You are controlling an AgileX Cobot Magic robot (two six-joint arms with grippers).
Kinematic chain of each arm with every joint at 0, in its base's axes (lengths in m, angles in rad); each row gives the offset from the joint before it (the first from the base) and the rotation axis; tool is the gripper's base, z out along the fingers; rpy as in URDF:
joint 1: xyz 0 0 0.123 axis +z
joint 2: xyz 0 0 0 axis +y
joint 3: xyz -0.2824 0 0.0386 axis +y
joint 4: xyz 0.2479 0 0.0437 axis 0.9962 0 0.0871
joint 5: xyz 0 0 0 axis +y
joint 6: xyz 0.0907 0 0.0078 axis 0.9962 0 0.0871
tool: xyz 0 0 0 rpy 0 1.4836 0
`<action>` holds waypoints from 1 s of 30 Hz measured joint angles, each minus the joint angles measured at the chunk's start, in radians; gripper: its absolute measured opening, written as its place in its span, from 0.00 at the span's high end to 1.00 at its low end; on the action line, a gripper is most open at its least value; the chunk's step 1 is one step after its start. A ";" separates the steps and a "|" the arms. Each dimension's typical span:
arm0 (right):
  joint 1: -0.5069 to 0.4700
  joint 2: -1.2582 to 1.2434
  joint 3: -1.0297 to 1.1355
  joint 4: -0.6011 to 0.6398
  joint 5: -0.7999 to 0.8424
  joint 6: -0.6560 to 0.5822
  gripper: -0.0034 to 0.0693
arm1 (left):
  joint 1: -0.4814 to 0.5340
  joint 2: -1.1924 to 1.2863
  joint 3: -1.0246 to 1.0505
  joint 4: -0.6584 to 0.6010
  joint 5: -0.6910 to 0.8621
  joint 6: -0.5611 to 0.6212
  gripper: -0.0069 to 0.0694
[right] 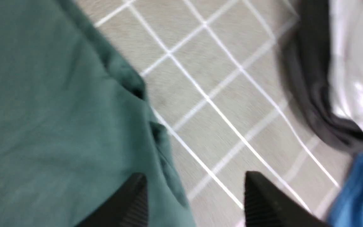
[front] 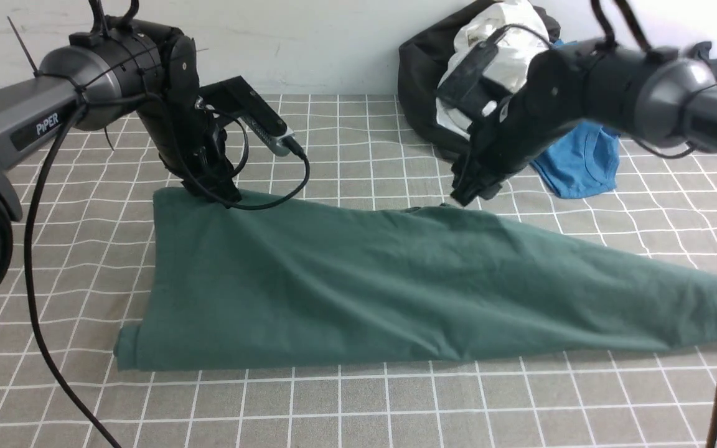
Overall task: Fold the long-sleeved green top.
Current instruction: Use both arms to drag the lower edge of the fabric forward and fold it over the upper edge, then use the right arm to clamp the right edge of the fabric
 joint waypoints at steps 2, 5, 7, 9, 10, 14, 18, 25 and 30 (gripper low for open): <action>-0.030 -0.047 -0.033 0.000 0.101 0.039 0.32 | 0.002 0.000 -0.031 -0.007 0.027 -0.050 0.48; -0.082 -0.110 -0.048 0.000 0.242 0.088 0.30 | 0.000 0.000 -0.100 -0.028 0.116 -0.144 0.41; -0.134 -0.146 -0.043 0.005 0.338 0.134 0.30 | -0.008 -0.001 -0.131 -0.045 0.188 -0.198 0.40; -0.171 -0.160 -0.029 0.007 0.363 0.159 0.30 | -0.018 -0.003 -0.148 -0.062 0.227 -0.215 0.41; -0.223 -0.176 0.004 0.012 0.378 0.185 0.30 | -0.040 -0.004 -0.157 -0.093 0.273 -0.220 0.44; -0.325 -0.190 0.126 0.039 0.383 0.215 0.30 | -0.090 -0.004 -0.159 -0.154 0.304 -0.199 0.56; -0.399 -0.198 0.294 0.059 0.379 0.257 0.30 | -0.146 -0.004 -0.159 -0.245 0.308 -0.126 0.76; -0.487 -0.198 0.487 -0.025 0.133 0.372 0.30 | -0.164 -0.004 -0.159 -0.333 0.308 -0.050 0.92; -0.544 -0.198 0.512 -0.044 0.035 0.405 0.30 | -0.164 -0.004 -0.159 -0.332 0.308 -0.047 0.92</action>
